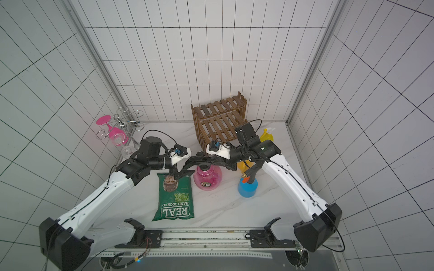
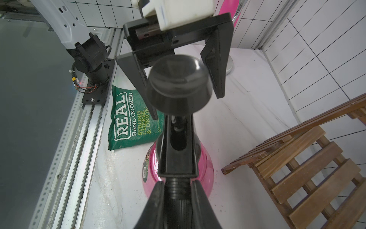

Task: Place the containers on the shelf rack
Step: 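Pick up a container from the center of the board.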

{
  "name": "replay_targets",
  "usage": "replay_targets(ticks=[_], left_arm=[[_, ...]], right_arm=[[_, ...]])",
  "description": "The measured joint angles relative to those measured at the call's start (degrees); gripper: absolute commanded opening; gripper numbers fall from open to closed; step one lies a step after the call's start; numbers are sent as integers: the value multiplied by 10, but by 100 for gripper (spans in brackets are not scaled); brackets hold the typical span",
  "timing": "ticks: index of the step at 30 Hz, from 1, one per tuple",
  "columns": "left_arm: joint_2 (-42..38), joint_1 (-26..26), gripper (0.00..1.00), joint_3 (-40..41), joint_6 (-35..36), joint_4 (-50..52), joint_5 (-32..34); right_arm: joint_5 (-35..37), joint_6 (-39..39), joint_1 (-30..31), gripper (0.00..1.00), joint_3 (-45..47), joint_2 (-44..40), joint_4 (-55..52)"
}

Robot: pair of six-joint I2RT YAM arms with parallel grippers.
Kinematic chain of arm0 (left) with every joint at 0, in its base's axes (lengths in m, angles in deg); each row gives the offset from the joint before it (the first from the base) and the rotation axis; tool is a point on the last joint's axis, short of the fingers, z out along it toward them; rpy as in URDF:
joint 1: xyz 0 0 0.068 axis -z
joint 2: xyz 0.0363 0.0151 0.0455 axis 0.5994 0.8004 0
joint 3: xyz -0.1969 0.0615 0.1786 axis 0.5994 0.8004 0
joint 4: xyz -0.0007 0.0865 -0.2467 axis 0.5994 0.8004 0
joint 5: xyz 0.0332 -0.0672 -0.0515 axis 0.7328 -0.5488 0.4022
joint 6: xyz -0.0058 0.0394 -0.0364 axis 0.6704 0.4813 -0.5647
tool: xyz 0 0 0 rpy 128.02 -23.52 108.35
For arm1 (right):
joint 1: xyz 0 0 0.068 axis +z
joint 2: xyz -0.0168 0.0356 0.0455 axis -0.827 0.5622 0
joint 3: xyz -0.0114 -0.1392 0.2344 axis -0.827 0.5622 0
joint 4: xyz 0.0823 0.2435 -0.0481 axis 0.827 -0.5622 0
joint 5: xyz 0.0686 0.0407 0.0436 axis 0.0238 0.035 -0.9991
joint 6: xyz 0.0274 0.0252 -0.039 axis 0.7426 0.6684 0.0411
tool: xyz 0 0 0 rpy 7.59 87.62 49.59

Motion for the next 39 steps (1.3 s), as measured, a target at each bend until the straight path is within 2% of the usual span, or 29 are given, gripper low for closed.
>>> replay_targets(ticks=[3, 5, 8, 13, 14, 17, 21, 22, 25, 32, 38, 39], left_arm=[[0, 0, 66, 0, -4, 1, -27], [-3, 0, 46, 0, -8, 6, -38], [-9, 0, 27, -2, -5, 19, -49], [-16, 3, 4, -14, 7, 50, -75], [-17, 3, 0, -18, 7, 55, -77], [-19, 3, 0, -29, -5, 65, -87], [-21, 3, 0, -42, -49, 68, -97], [-21, 3, 0, -44, -57, 68, -100], [-22, 2, 0, -51, -78, 62, -107], [-22, 2, 0, -60, -104, 56, -120], [-22, -3, 0, -67, -116, 57, -131], [-22, -3, 10, -67, -118, 59, -133]], right_arm=[[-4, 0, 0, 0, 0, -2, -3], [-5, 0, 0, 0, 0, -4, -6], [-7, 0, -2, 0, 0, -9, -10], [-24, 4, -4, 0, 0, -23, -14], [-26, 9, -4, 7, 0, -26, -14], [-39, 41, -4, 33, 7, -37, 3], [-60, 130, -5, 52, 50, -61, 83], [-66, 154, -5, 54, 60, -64, 101], [-76, 219, -5, 54, 84, -67, 153], [-86, 317, -4, 46, 94, -67, 234], [-110, 325, -4, 23, 94, -68, 256], [-115, 320, -4, 17, 94, -68, 255]])
